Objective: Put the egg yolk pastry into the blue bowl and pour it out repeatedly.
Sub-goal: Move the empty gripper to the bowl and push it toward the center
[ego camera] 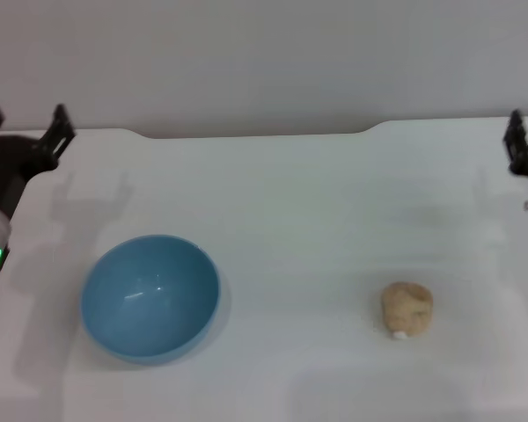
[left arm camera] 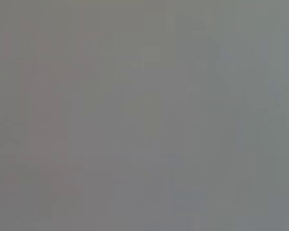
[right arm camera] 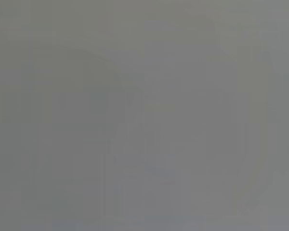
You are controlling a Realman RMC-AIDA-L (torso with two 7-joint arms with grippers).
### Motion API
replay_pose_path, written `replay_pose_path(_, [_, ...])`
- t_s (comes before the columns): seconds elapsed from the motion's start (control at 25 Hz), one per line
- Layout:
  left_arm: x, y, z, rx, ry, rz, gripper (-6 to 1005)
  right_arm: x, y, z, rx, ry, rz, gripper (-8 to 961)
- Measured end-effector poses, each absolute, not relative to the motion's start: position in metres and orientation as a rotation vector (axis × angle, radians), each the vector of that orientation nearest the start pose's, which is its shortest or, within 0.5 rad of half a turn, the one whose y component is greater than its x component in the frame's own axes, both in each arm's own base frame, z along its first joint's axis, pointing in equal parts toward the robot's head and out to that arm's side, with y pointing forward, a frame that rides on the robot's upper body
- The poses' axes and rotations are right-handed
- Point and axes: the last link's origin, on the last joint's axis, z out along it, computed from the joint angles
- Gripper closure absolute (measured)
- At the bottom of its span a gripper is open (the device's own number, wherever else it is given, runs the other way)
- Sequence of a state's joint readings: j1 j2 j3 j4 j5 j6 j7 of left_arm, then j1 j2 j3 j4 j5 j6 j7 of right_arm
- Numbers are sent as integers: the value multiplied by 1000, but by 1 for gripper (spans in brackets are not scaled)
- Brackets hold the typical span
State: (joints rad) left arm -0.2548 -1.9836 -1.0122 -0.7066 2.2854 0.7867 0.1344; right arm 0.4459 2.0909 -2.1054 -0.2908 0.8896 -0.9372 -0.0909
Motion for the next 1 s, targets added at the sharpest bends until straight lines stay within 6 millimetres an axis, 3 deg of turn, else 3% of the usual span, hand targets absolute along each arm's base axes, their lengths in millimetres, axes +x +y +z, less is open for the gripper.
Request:
replay_pose_path(0.24, [-274, 370, 4, -1724, -730, -545, 122, 336, 334, -34, -1588, 632, 509, 472])
replay_pose_path(0.36, [-249, 376, 6, -1846, -807, -435, 122, 342, 323, -40, -1617, 637, 487, 472])
replay_pose_path(0.44, [-244, 377, 8, -1869, -818, -408, 123, 343, 320, -42, -1625, 638, 482, 472])
replay_pose_path(0.68, [-211, 366, 24, -2018, -851, -242, 123, 349, 312, -45, -1647, 631, 450, 473])
replay_pose_path(1.0, [-200, 350, 51, -2133, -986, -70, 124, 364, 305, -39, -1643, 630, 389, 473])
